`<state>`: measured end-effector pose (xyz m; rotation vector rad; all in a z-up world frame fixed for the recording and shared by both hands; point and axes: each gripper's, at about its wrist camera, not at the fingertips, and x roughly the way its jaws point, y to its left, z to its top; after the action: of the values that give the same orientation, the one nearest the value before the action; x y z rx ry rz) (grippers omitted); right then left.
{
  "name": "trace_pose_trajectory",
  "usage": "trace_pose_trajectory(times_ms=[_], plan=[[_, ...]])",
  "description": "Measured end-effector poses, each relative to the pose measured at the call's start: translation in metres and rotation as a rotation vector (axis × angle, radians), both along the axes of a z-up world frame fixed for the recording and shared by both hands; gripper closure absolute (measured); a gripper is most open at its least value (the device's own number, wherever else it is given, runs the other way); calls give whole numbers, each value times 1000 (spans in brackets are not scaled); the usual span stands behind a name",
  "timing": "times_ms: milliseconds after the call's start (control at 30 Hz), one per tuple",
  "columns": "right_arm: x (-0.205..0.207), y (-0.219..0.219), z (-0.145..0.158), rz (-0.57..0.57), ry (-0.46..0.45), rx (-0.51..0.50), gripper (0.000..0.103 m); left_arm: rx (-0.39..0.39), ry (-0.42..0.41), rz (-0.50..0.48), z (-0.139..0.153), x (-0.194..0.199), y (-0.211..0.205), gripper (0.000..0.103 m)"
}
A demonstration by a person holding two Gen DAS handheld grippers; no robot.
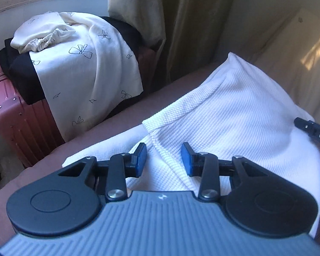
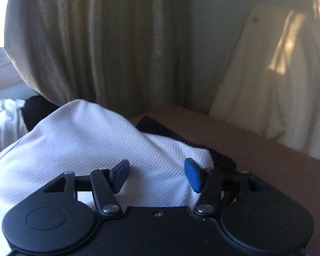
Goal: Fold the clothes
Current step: 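Lower the folded garment onto the clothes stack and open both tools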
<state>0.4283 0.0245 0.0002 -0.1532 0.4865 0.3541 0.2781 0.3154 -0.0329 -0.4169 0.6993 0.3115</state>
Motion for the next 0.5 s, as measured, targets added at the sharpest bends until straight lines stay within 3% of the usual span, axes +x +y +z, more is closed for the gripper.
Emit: trace_pose_trajectory(times_ms=[100, 200, 267, 333, 400, 500], plan=[[-18, 11, 7, -74, -63, -37, 31, 38, 10, 1, -1, 4, -4, 66], [-34, 3, 16, -167, -41, 23, 27, 53, 3, 0, 4, -1, -11, 66], [-50, -18, 18, -184, 45, 170, 27, 56, 15, 3, 9, -3, -13, 61], [-70, -35, 12, -175, 137, 297, 27, 81, 51, 32, 15, -4, -17, 39], [-94, -45, 7, -160, 213, 355, 27, 113, 59, 41, 21, -6, -23, 37], [-130, -60, 9, -155, 272, 387, 27, 99, 56, -2, 31, -11, -36, 32]])
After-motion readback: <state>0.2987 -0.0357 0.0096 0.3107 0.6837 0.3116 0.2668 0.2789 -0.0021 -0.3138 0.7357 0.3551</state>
